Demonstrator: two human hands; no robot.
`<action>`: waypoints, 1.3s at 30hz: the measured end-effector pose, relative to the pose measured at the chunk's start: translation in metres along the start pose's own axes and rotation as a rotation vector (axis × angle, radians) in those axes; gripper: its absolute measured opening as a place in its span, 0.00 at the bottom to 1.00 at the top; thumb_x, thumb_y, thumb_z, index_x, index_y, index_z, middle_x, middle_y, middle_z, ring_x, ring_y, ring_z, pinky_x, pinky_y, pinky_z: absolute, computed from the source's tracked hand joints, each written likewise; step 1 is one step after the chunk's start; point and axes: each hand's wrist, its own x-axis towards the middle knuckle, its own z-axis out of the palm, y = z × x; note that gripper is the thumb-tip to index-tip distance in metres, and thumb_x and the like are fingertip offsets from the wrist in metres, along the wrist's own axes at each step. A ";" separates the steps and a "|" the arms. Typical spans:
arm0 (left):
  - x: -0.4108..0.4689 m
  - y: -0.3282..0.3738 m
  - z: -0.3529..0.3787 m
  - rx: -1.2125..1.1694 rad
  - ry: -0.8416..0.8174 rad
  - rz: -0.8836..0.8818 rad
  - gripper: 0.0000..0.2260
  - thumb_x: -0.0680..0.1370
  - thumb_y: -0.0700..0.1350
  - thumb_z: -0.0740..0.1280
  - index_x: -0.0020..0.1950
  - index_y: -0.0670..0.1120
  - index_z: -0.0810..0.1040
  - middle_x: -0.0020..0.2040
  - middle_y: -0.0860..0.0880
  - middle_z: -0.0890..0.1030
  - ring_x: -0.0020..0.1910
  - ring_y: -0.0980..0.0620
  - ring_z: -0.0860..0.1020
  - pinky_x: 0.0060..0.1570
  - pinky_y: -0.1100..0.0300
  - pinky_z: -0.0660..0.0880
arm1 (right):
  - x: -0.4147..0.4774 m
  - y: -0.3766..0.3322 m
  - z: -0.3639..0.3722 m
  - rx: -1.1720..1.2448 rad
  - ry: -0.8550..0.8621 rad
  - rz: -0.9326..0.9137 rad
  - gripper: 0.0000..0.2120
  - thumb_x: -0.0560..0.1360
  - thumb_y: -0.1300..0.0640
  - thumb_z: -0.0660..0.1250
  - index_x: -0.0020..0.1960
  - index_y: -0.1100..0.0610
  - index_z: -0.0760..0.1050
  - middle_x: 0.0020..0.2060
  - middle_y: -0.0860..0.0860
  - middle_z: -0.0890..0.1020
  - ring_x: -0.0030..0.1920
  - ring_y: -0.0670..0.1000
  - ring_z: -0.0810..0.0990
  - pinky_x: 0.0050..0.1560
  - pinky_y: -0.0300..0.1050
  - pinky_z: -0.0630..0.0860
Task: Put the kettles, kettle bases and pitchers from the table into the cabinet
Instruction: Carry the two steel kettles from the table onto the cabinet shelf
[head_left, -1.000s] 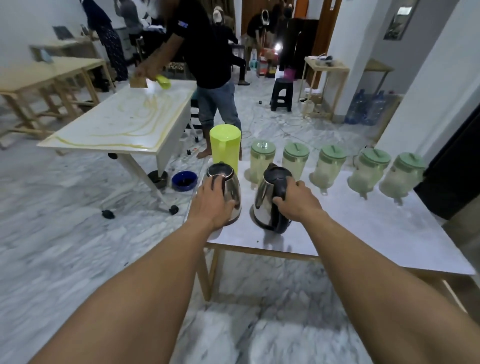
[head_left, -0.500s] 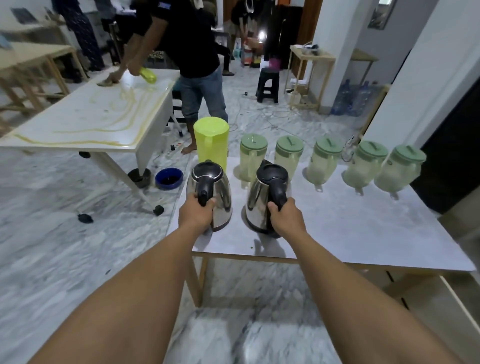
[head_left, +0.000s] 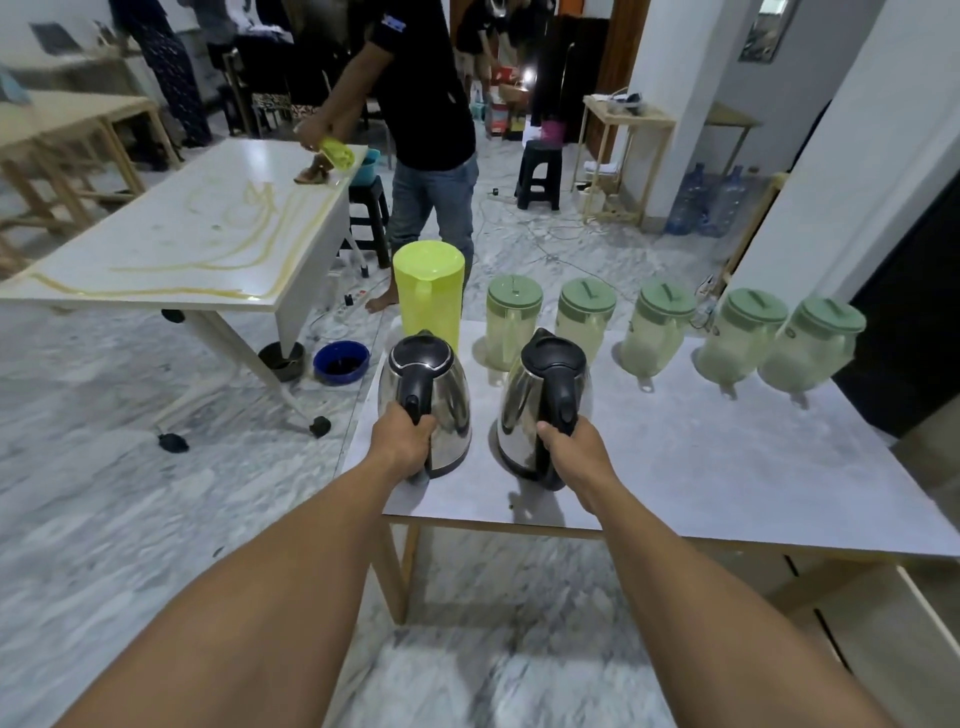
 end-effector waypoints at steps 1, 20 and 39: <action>0.001 -0.001 -0.002 -0.005 0.001 0.006 0.15 0.80 0.48 0.63 0.62 0.39 0.71 0.55 0.37 0.80 0.54 0.37 0.79 0.55 0.46 0.76 | -0.002 -0.001 -0.001 0.001 -0.003 0.004 0.15 0.81 0.54 0.65 0.65 0.56 0.73 0.50 0.53 0.80 0.46 0.51 0.79 0.51 0.46 0.75; -0.074 0.111 -0.036 0.014 0.046 0.333 0.13 0.77 0.49 0.64 0.55 0.41 0.72 0.50 0.39 0.81 0.50 0.37 0.78 0.47 0.49 0.74 | -0.078 -0.059 -0.109 0.004 0.094 -0.123 0.19 0.78 0.49 0.67 0.66 0.54 0.73 0.59 0.54 0.81 0.60 0.57 0.80 0.63 0.59 0.76; -0.255 0.294 0.065 -0.024 -0.206 0.781 0.10 0.78 0.45 0.64 0.51 0.37 0.73 0.46 0.37 0.78 0.45 0.39 0.75 0.43 0.52 0.69 | -0.289 -0.090 -0.344 -0.086 0.611 -0.258 0.07 0.78 0.50 0.67 0.46 0.54 0.77 0.39 0.50 0.80 0.42 0.51 0.79 0.49 0.48 0.74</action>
